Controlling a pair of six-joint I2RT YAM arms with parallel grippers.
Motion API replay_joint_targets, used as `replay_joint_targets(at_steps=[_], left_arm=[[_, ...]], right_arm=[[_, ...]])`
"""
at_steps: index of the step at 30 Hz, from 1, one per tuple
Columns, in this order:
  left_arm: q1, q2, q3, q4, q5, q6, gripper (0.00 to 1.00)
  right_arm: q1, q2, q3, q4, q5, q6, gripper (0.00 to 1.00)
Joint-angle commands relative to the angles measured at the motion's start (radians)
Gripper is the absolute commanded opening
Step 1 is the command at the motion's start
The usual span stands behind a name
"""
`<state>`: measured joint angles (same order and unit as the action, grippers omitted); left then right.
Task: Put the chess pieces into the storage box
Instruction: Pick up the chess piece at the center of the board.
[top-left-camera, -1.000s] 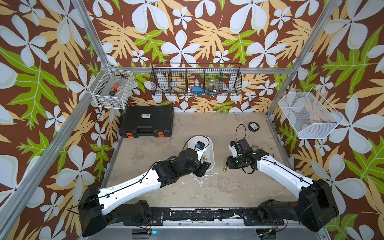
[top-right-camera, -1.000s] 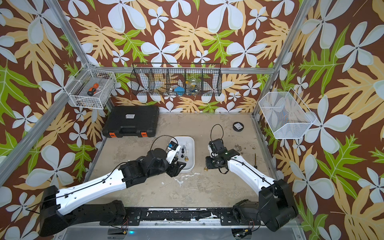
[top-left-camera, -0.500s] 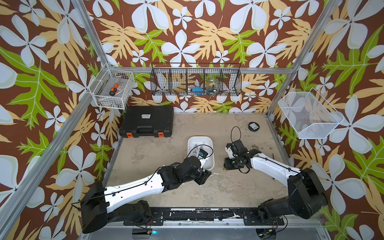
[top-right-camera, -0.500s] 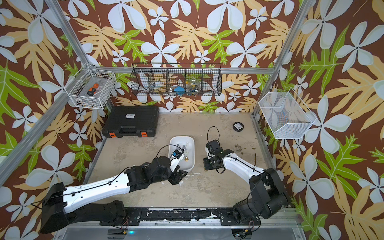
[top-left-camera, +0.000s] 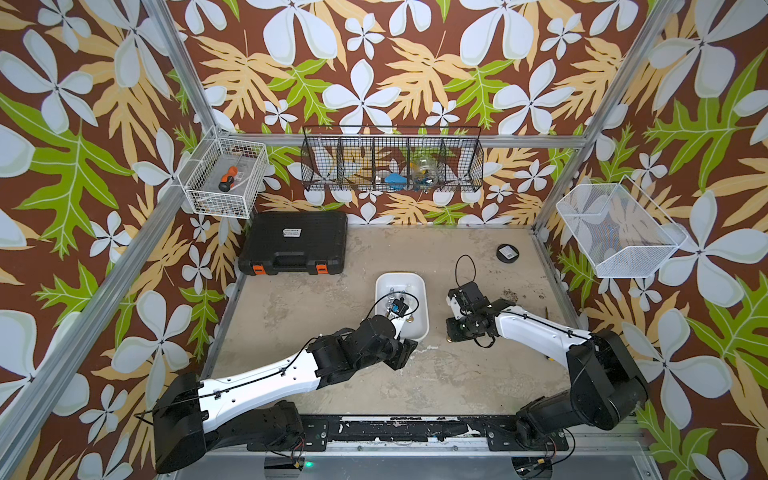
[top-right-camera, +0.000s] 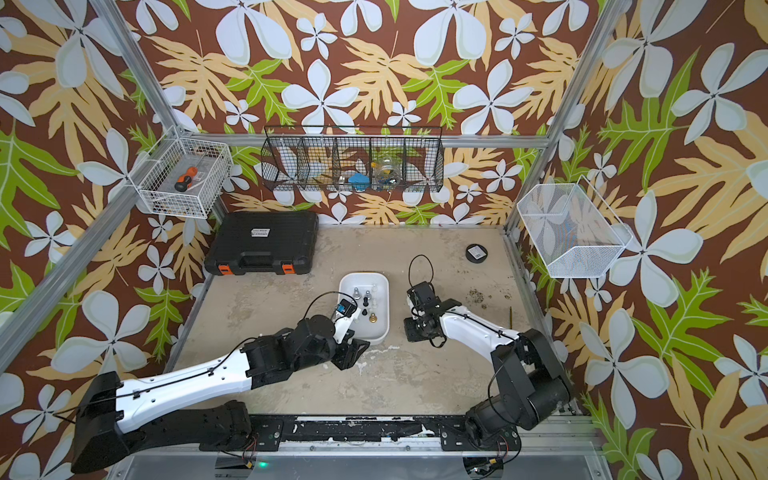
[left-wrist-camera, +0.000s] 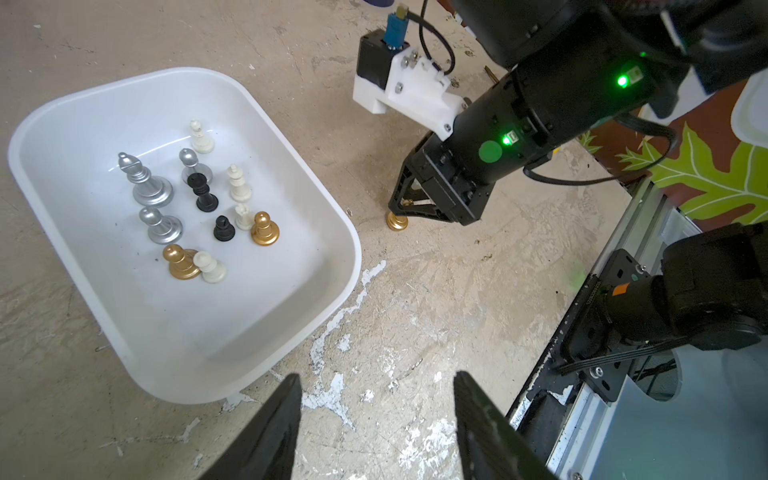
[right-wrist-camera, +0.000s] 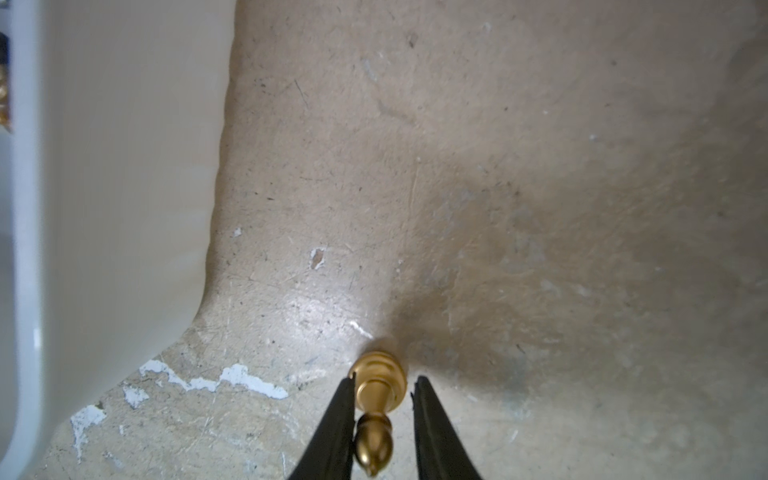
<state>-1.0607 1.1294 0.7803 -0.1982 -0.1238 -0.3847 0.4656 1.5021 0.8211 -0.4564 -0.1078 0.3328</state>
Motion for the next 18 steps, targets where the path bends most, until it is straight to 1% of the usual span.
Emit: replay_joint_targets(at_steps=[1,5,8,9,12,14,16,18], left_arm=[[0.002,-0.018,-0.004,-0.007,-0.039,-0.002,0.61],[0.001,-0.045,-0.01,-0.031,-0.085,-0.006,0.61],[0.001,-0.071,-0.019,-0.04,-0.121,-0.018,0.61],[0.002,-0.083,-0.022,-0.045,-0.153,-0.032,0.61],[0.019,-0.125,-0.033,-0.063,-0.21,-0.077,0.61],[0.072,-0.161,-0.047,-0.075,-0.212,-0.122,0.61],[0.176,-0.21,-0.078,-0.068,-0.135,-0.163,0.61],[0.265,-0.254,-0.112,-0.063,-0.091,-0.2,0.61]], right_arm=[[0.004,0.0,-0.004,0.013,0.007,-0.006,0.28],[0.008,0.009,0.0,0.013,0.007,-0.008,0.25],[0.008,0.002,0.008,0.007,0.01,-0.007,0.18],[0.008,-0.004,0.012,0.0,0.013,-0.008,0.16],[0.007,-0.032,0.039,-0.035,0.029,-0.008,0.12],[0.007,-0.049,0.079,-0.079,0.047,-0.013,0.1],[0.008,-0.072,0.139,-0.125,0.058,-0.021,0.1],[0.008,-0.093,0.196,-0.158,0.049,-0.032,0.09]])
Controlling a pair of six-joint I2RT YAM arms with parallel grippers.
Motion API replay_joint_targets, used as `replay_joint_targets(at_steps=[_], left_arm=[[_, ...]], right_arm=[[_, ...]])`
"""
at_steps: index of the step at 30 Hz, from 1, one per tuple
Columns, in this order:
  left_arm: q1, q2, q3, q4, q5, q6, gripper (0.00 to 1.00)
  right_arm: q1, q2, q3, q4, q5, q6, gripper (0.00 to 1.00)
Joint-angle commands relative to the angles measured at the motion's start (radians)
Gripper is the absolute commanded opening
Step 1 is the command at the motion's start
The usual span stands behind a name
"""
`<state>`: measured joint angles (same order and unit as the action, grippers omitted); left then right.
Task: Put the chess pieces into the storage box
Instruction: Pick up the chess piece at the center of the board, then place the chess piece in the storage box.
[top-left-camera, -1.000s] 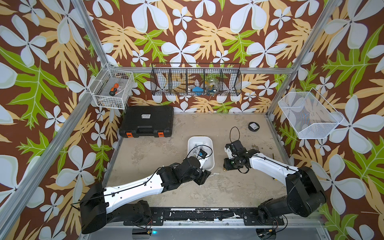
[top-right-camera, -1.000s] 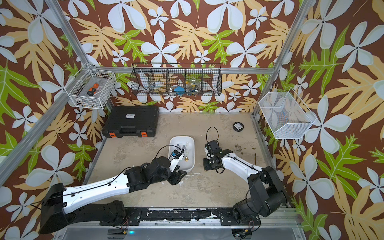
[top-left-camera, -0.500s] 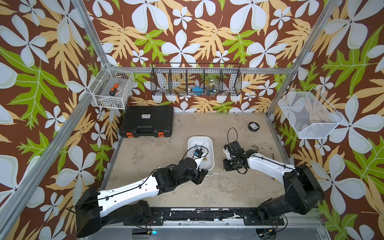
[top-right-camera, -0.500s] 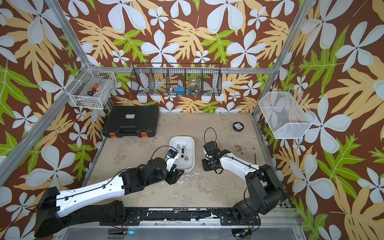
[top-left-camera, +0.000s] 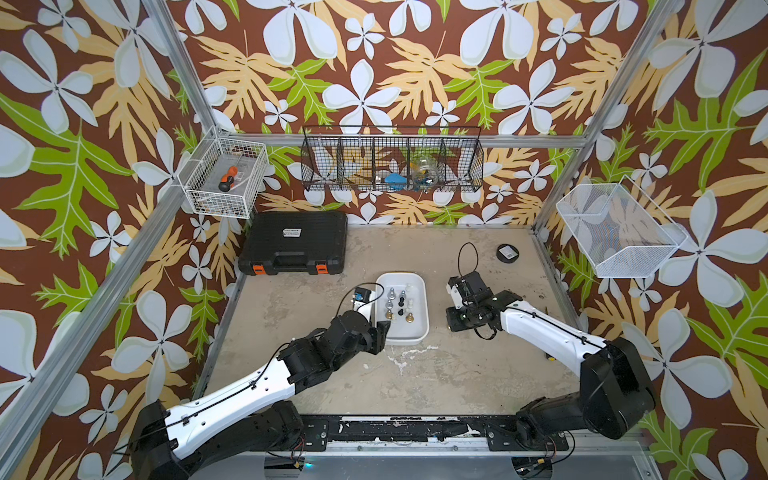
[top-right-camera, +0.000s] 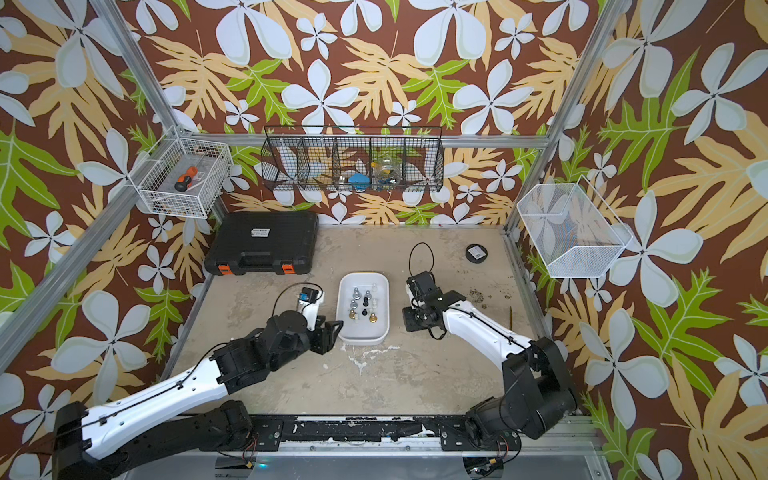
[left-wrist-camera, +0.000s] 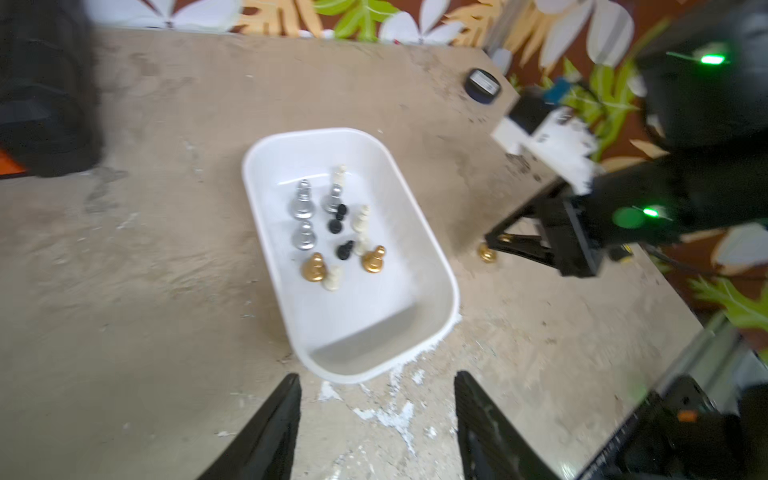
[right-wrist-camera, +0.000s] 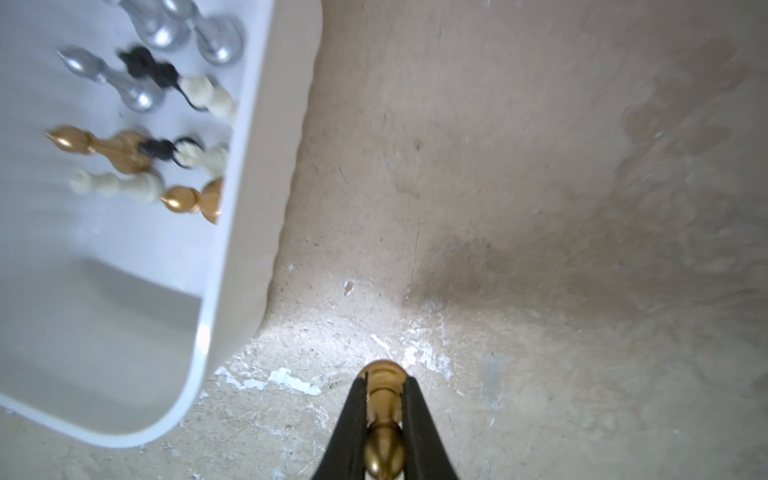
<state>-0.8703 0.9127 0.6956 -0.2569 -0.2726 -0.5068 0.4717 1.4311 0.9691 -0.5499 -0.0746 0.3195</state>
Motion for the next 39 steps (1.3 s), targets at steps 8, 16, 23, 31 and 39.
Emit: replay_joint_targets(at_steps=[8,16,23,31,39], left_arm=[[0.29,-0.045,-0.157,0.002,0.224,-0.162,0.6],[0.292,-0.012,-0.253,0.063,0.205,-0.175,0.61],[0.292,-0.04,-0.368,0.161,0.142,-0.088,0.62],[0.292,-0.123,-0.459,0.257,0.15,-0.05,0.63],[0.292,-0.126,-0.467,0.253,0.141,-0.034,0.63]], right_arm=[[0.123,0.009,0.249,-0.139,-0.093,-0.112,0.09],[0.249,0.121,0.277,-0.174,-0.155,-0.182,0.09],[0.266,0.199,0.265,-0.108,-0.151,-0.178,0.09],[0.304,0.292,0.31,-0.018,-0.102,-0.132,0.1],[0.319,0.382,0.332,0.037,-0.002,-0.099,0.1]])
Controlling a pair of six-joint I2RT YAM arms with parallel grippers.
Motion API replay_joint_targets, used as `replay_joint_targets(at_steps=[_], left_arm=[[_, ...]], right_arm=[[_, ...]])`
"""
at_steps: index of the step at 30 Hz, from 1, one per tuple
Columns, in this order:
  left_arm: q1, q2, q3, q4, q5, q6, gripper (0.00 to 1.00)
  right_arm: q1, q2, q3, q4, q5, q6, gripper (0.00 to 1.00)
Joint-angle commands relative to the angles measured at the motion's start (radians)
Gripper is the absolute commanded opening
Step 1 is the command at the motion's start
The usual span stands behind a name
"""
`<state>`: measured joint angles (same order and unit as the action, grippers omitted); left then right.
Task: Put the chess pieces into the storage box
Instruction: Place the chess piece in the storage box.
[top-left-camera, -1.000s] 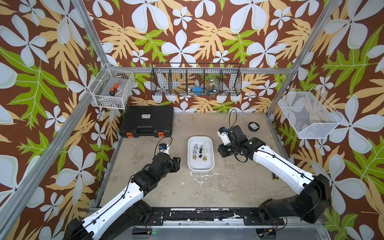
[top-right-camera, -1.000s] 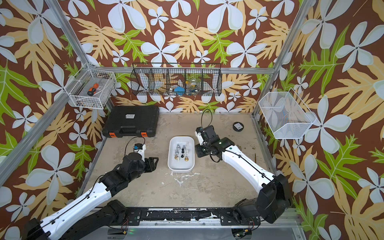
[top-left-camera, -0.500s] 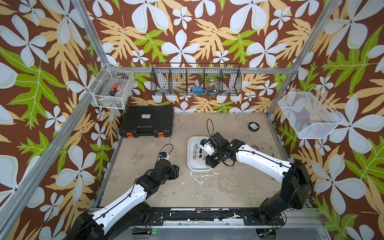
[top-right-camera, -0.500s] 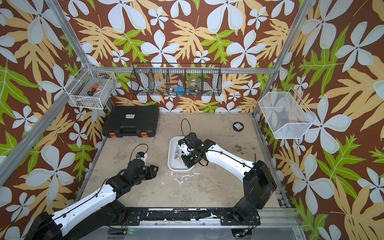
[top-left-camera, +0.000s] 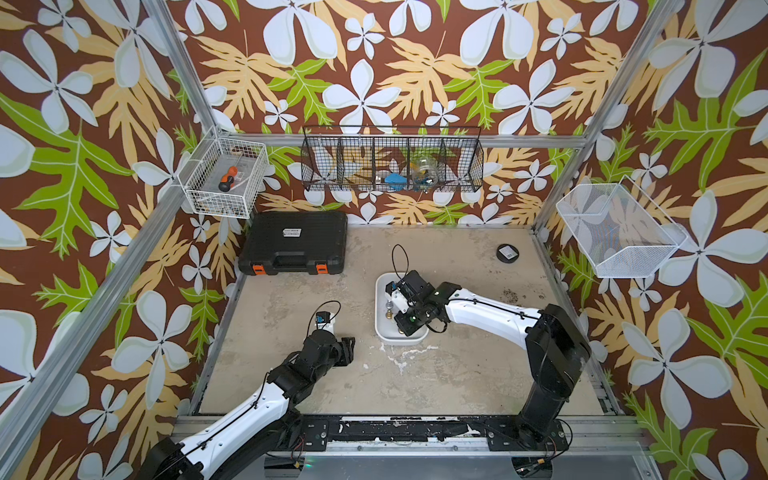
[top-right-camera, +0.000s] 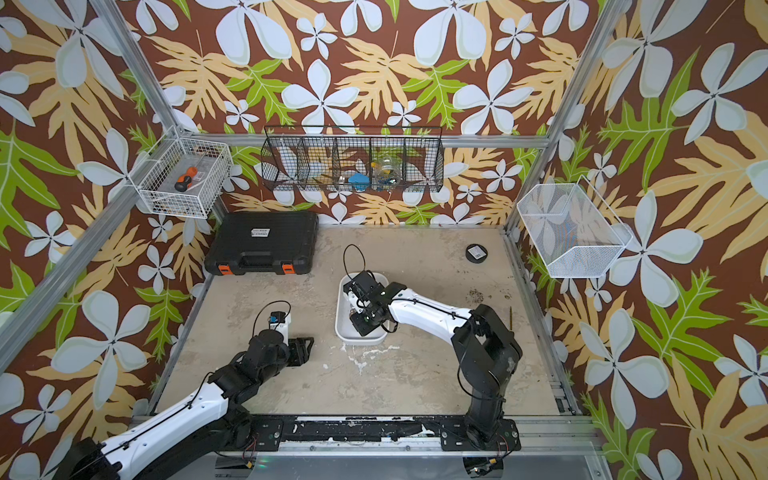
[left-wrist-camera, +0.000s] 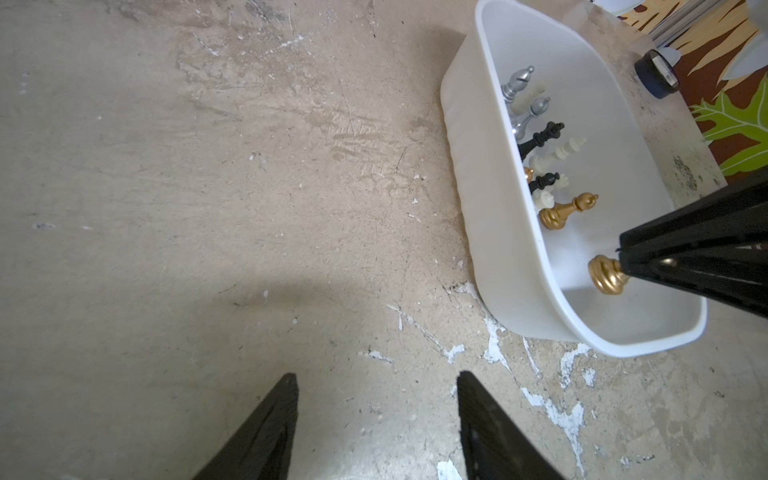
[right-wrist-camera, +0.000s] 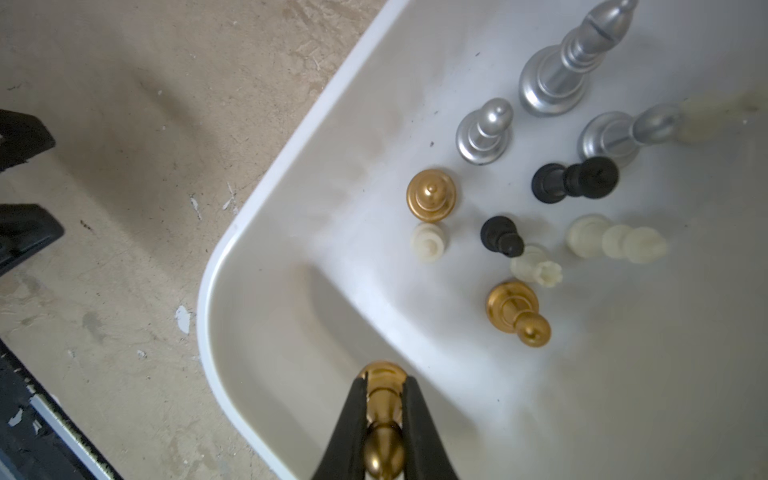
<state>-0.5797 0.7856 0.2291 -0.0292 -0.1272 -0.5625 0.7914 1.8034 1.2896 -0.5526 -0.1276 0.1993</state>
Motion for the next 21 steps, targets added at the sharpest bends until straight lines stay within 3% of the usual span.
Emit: replay_joint_targets(at_steps=[1,21], left_arm=[[0.001,0.002,-0.002,0.028,0.001,0.022,0.63],[0.001,0.019,-0.002,0.043,0.024,0.028,0.65]], right_arm=[[-0.001,0.015,0.016,0.039,0.061,0.023,0.1],[0.03,0.066,-0.06,0.121,0.151,0.02,0.11]])
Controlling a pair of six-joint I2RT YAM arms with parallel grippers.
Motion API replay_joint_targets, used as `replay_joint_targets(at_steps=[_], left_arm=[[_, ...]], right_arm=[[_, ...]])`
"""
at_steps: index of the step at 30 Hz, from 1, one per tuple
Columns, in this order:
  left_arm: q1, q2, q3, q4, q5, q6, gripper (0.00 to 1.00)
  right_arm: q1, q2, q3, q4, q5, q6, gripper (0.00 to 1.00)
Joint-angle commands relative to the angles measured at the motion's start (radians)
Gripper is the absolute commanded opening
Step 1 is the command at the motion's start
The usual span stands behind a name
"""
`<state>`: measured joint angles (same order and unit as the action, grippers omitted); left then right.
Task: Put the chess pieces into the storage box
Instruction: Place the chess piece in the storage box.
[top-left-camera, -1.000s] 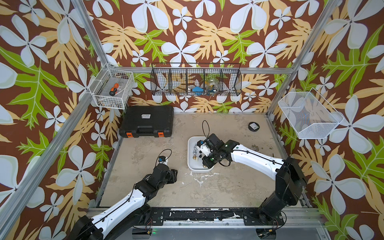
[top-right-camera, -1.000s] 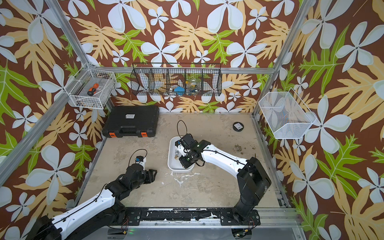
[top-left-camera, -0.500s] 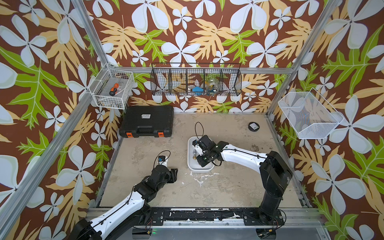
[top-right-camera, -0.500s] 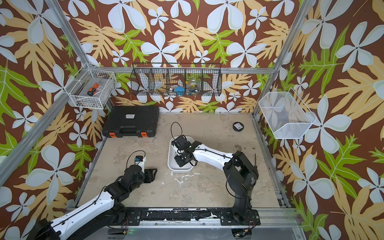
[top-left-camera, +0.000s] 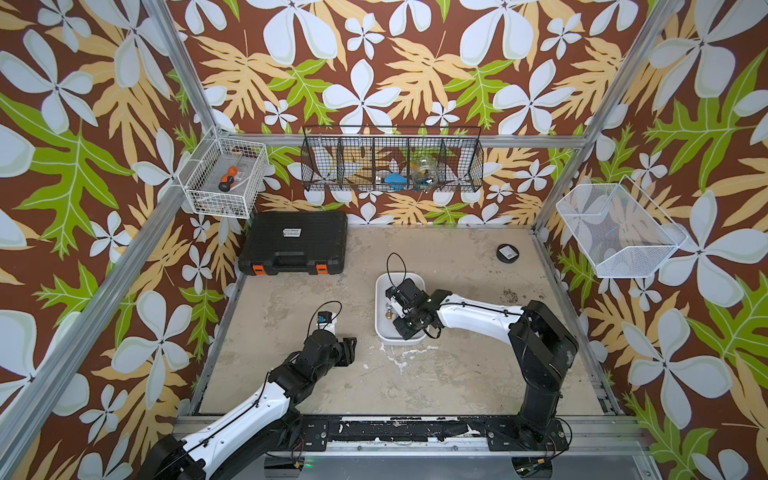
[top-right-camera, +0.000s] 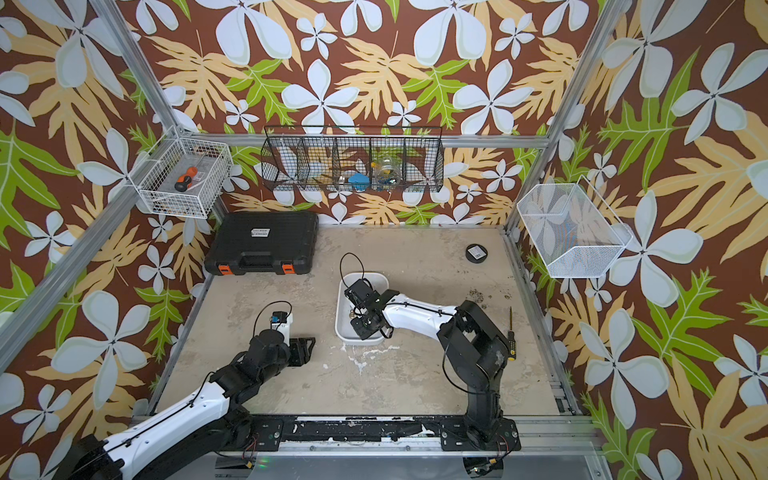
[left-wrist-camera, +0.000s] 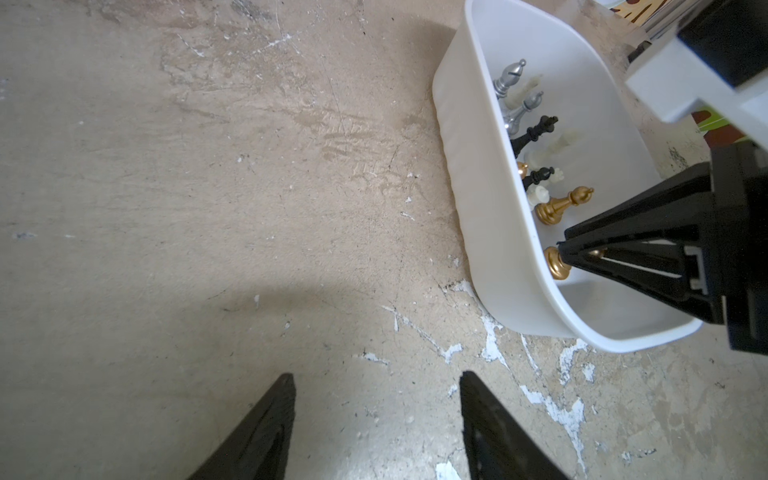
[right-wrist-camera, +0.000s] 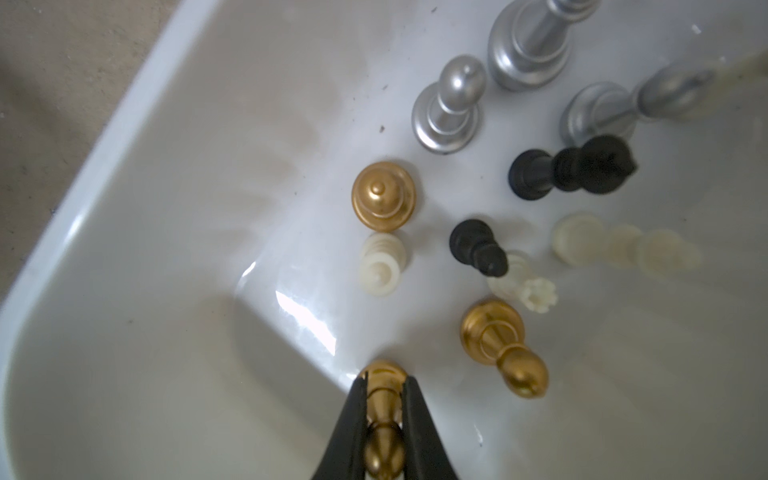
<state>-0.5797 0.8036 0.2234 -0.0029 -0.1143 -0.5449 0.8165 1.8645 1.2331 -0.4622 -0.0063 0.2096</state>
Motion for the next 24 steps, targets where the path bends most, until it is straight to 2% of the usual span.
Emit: replay_joint_targets(at_steps=[1,11,24], left_arm=[[0.001,0.003,0.004,0.017,0.013,0.01,0.65],[0.002,0.006,0.004,0.018,0.021,0.011,0.66],[0.001,0.005,0.004,0.018,0.027,0.011,0.66]], right_arm=[[0.005,0.007,-0.004,0.032,0.031,0.01,0.11],[0.02,0.01,-0.019,0.065,0.116,0.02,0.11],[0.023,0.036,-0.021,0.079,0.121,0.02,0.14]])
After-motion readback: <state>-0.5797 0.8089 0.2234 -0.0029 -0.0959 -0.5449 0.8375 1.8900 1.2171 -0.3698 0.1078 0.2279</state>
